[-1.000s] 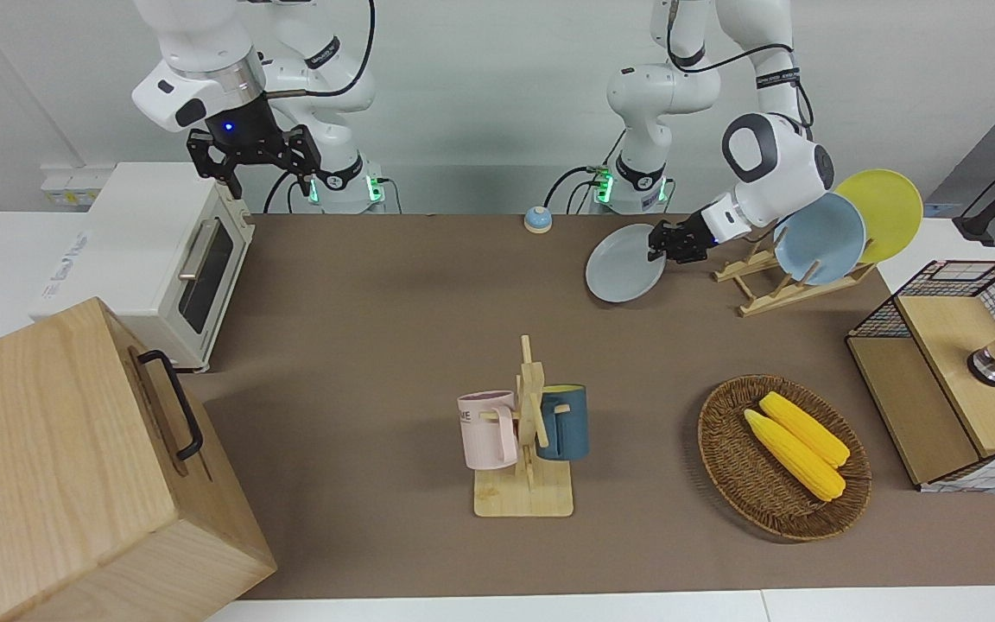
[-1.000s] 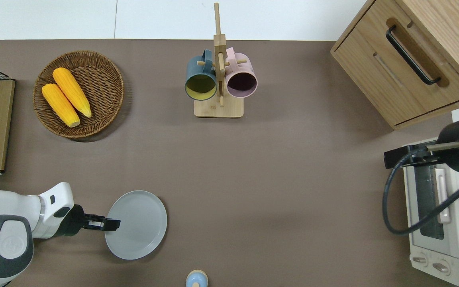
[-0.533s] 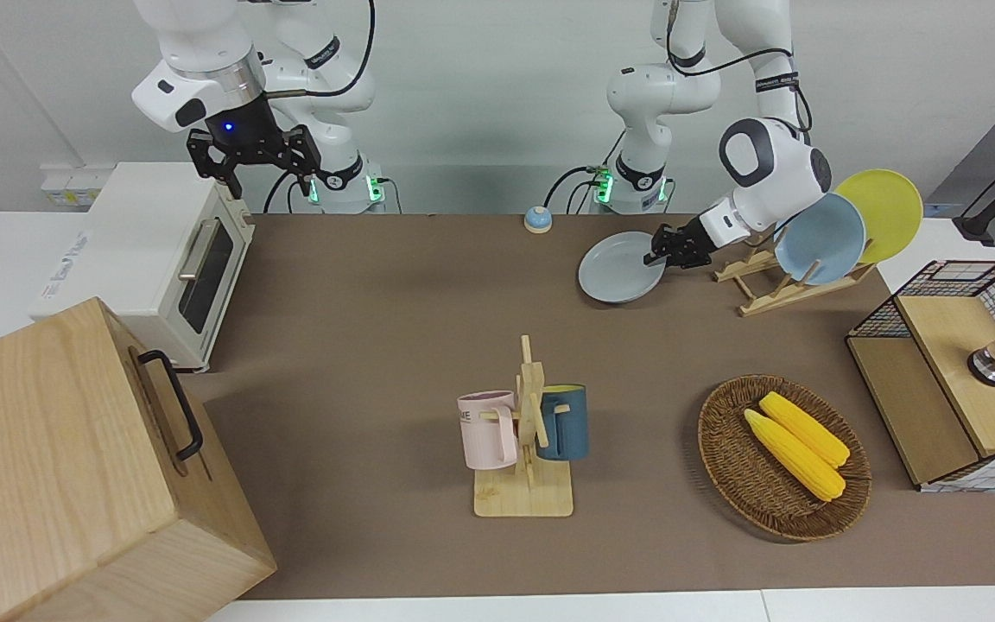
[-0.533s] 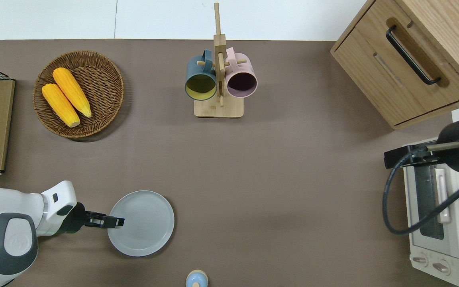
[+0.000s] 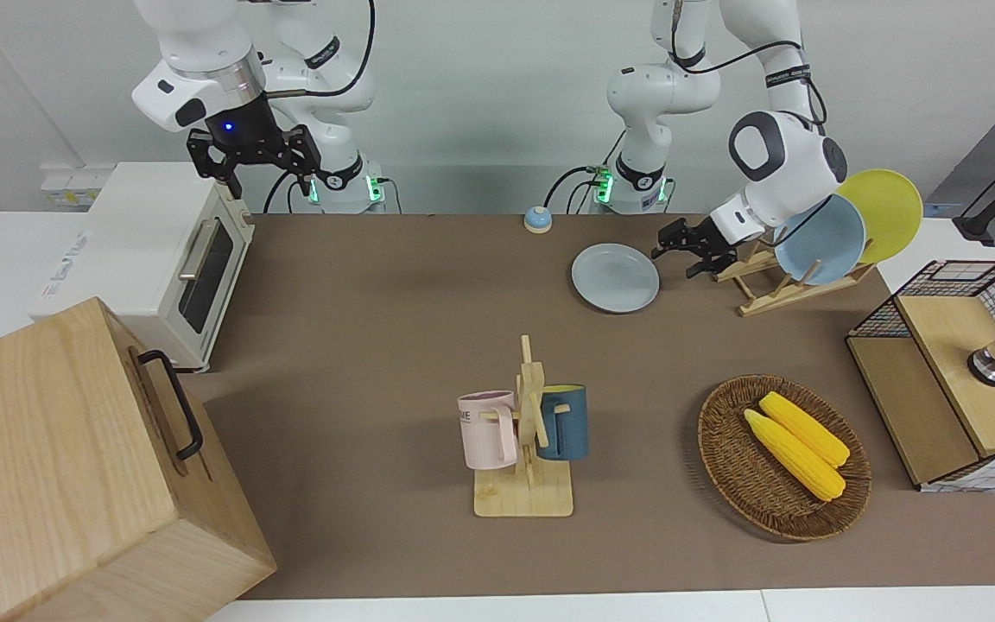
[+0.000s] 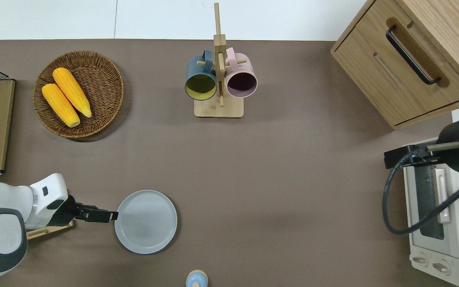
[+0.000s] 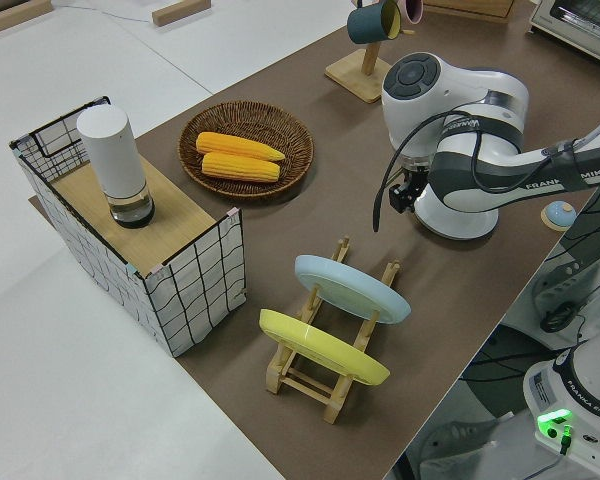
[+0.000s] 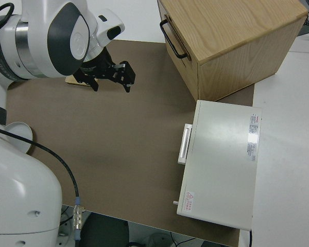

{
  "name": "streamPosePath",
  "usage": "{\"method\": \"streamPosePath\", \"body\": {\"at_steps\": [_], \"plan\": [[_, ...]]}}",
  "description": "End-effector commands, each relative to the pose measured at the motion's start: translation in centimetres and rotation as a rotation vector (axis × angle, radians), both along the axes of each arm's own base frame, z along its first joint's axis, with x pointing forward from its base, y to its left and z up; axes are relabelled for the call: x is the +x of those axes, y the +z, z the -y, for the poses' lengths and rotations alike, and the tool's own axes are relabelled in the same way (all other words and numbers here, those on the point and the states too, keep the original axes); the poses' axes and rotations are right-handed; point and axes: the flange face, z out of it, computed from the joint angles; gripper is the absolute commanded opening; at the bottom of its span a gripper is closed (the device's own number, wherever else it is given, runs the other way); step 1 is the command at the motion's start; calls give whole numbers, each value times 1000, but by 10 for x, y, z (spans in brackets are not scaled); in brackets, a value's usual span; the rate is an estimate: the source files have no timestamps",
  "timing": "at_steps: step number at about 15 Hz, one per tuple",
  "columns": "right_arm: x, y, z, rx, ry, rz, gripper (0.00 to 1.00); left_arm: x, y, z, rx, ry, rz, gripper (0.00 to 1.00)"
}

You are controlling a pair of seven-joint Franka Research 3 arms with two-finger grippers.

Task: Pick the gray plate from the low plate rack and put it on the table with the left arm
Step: 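Open the left gripper and withdraw it back toward the rack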

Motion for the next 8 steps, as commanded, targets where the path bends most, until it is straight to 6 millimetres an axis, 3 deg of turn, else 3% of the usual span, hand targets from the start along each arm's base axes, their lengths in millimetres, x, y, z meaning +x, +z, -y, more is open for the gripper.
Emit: {"method": "streamPosePath", "body": {"at_steps": [1, 8], "plan": [[-2, 3, 0, 6, 0, -7, 987, 7, 50, -10, 100, 46, 40, 998], [-2, 3, 0, 6, -1, -7, 990, 34, 185, -20, 287, 50, 67, 998]]}}
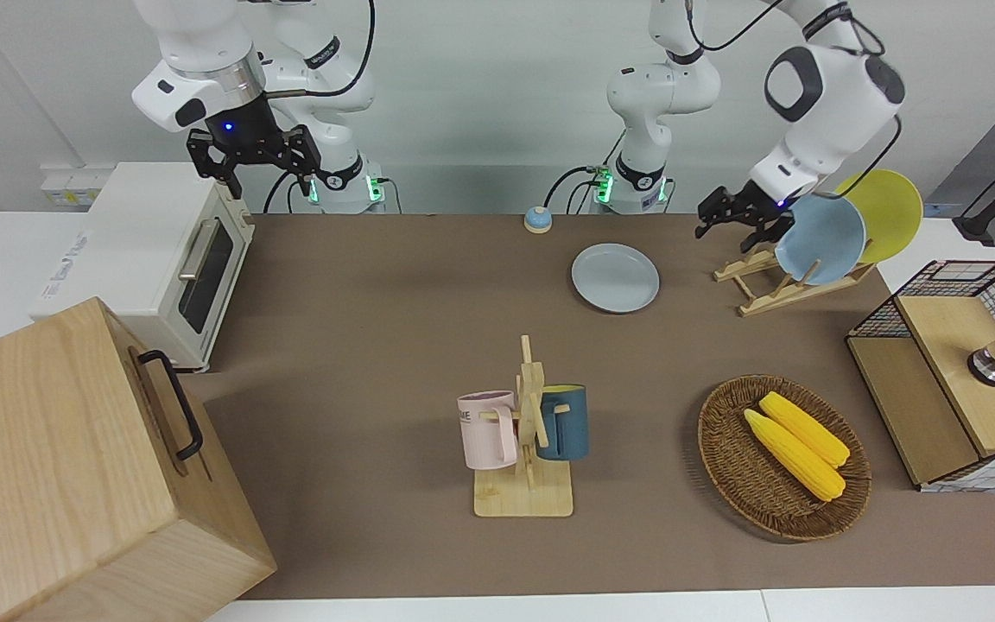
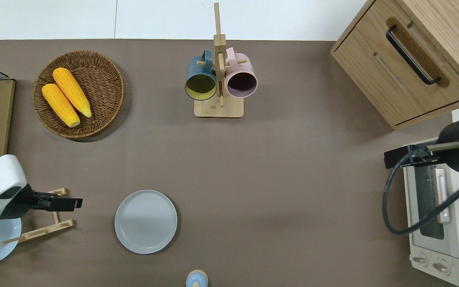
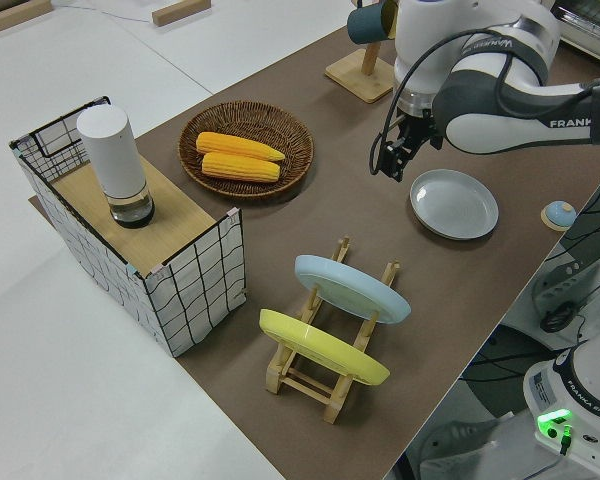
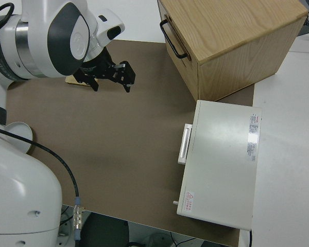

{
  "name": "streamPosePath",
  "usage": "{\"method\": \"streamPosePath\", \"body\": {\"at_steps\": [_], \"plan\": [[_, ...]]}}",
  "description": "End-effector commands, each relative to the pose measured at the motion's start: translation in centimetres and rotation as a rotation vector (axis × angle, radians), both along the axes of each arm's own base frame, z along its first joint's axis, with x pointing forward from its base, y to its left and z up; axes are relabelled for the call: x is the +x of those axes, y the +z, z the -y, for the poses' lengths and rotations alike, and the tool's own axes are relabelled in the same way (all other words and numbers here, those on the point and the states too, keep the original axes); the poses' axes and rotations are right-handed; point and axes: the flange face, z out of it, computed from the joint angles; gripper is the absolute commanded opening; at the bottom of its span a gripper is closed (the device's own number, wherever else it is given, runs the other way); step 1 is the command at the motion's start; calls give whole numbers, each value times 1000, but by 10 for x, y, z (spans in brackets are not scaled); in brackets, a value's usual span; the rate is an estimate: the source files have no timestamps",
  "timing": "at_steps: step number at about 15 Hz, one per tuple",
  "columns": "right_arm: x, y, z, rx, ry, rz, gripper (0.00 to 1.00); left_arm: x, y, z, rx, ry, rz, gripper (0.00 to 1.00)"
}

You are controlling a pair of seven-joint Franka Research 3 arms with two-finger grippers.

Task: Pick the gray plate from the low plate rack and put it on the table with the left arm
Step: 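Open the left gripper and withdraw it back toward the rack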

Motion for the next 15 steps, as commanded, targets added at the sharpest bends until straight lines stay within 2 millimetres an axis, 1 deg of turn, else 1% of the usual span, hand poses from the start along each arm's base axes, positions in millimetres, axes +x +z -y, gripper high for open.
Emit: {"method": "streamPosePath", "body": {"at_steps": [1, 4, 6, 8, 11, 13, 15], "plan": [[-3, 3, -1, 6, 2, -7, 990, 10, 69, -1, 105, 13, 1, 998], [-2, 3, 0, 6, -1, -7, 990, 9, 114, 1, 187, 7, 27, 998], [-3, 3, -1, 6, 0, -7, 990, 7, 134, 1, 239, -10, 35, 998], [-3, 3, -1, 6, 2, -7, 987, 3, 139, 7, 248, -24, 27, 998], [-3, 3, -1, 6, 0, -7, 990, -4, 137, 17, 308, -59, -26, 998], [-3, 3, -1, 6, 0, -7, 990, -4, 137, 20, 308, -79, -26, 995], [-2, 3, 0, 6, 0, -7, 990, -5, 138, 26, 308, -135, -17, 995]]}}
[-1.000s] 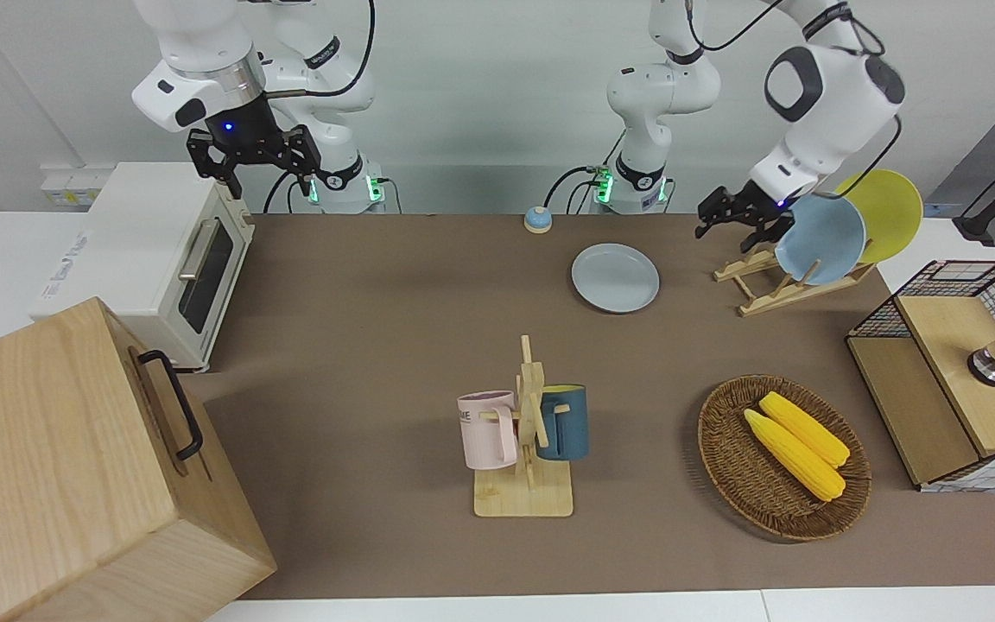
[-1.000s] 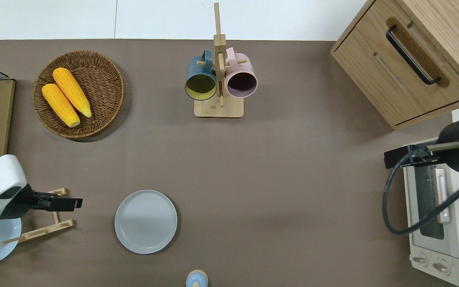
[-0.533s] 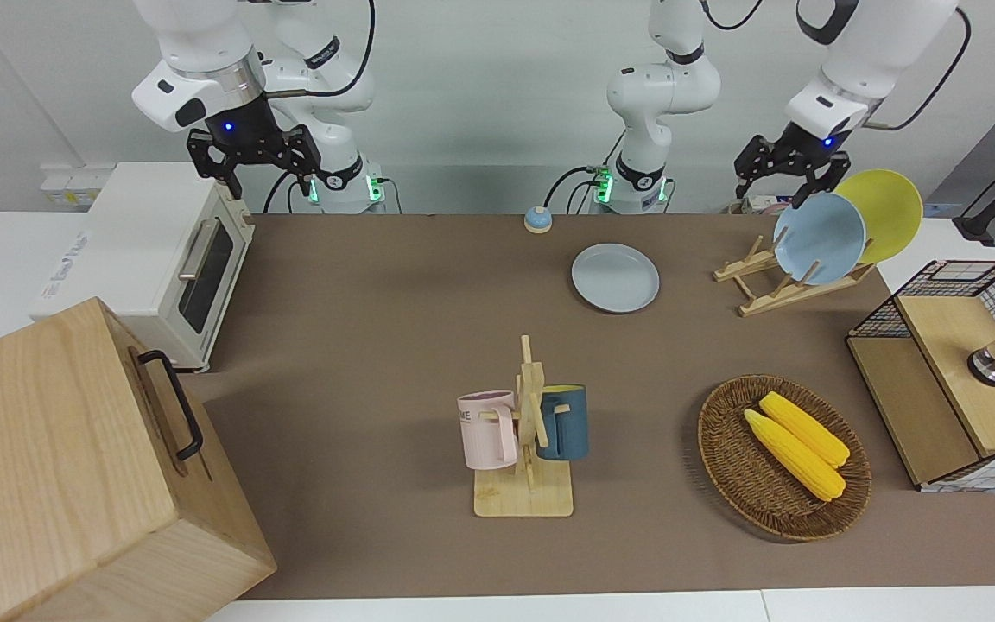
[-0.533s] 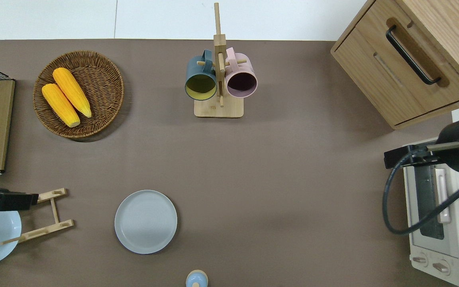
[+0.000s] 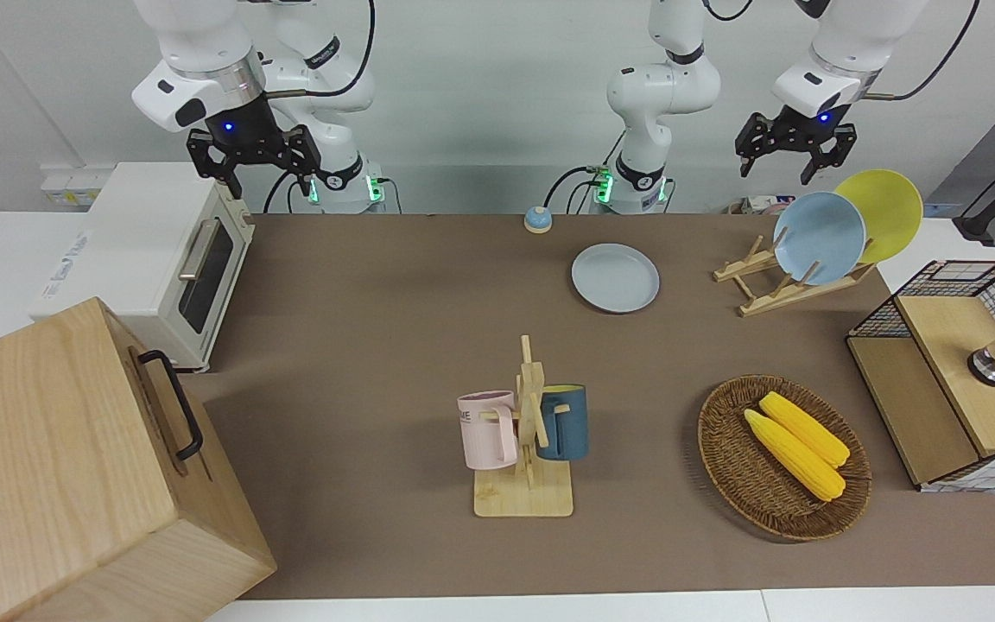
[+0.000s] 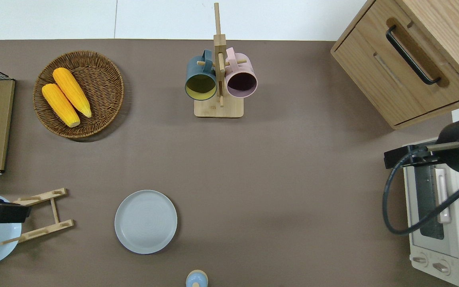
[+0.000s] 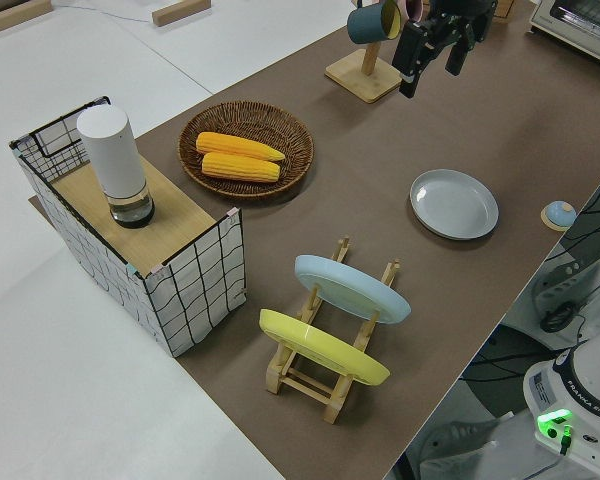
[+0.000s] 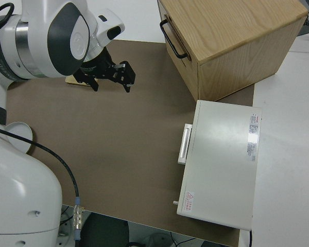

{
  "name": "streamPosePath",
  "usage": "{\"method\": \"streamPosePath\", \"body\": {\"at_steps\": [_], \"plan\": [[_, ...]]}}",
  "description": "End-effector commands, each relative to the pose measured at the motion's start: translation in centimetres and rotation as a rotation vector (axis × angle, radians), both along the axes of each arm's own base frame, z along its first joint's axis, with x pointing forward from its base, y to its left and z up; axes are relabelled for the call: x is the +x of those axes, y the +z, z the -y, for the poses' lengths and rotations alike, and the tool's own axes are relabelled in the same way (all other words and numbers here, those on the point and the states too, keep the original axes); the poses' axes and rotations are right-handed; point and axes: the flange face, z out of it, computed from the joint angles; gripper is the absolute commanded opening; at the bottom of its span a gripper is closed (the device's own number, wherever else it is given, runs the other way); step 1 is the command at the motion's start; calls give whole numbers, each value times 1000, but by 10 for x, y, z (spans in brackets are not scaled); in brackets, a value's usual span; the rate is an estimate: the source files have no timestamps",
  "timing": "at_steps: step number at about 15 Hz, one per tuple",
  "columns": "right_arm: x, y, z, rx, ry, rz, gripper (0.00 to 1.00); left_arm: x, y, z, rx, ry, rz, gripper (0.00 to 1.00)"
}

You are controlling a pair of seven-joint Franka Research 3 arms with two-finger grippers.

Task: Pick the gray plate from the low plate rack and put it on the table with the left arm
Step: 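Open the left gripper and withdraw it back toward the rack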

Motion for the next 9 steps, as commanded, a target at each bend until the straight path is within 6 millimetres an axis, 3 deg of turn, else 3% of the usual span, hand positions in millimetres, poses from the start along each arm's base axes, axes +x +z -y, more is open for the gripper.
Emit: {"method": "streamPosePath", "body": {"at_steps": [1, 9], "plan": [[-2, 3, 0, 6, -1, -7, 990, 0, 5, 7, 14, -76, -12, 995], [-2, 3, -1, 6, 0, -5, 990, 0, 8, 9, 13, -52, -5, 1000]]}}
